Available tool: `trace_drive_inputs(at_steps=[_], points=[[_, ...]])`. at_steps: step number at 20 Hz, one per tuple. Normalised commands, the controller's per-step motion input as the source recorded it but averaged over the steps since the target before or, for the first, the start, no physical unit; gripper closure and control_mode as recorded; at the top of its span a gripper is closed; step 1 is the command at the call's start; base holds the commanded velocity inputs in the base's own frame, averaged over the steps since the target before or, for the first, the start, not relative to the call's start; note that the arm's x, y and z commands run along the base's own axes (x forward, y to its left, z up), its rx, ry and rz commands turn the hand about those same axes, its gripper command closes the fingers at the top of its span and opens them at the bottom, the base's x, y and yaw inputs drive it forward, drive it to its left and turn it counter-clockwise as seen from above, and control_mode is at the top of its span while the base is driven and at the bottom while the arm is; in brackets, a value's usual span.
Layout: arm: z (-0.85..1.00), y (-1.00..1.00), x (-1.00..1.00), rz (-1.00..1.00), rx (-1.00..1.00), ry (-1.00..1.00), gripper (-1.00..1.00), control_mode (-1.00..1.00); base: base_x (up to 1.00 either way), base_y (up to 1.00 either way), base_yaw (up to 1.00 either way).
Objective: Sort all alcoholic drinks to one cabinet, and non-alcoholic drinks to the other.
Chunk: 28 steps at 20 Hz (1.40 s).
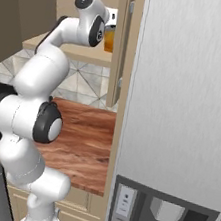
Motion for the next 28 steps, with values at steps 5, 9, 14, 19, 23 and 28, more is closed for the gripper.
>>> trace_drive_inputs(at_steps=[5, 9, 14, 19, 23, 28], points=[[-0.09, 0.0, 0.23, -0.01, 0.0, -0.03, -1.0, -1.0, 0.0, 0.0, 0.0], [-0.1, 0.0, 0.23, -0.01, 0.0, -0.03, -1.0, -1.0, 0.0, 0.0, 0.0], [-0.04, 0.0, 0.09, -0.02, 0.0, -0.01, -1.0, -1.0, 0.0, 0.0, 0.0], [0.0, -0.02, -0.12, -0.04, 0.0, 0.0, -1.0, -1.0, 0.0, 0.0, 0.0], [0.01, -0.02, -0.39, -0.06, 0.0, 0.0, -1.0, -1.0, 0.0, 0.0, 0.0], [0.0, -0.04, -0.51, -0.07, 0.0, 0.0, -1.0, -1.0, 0.0, 0.0, 0.0]])
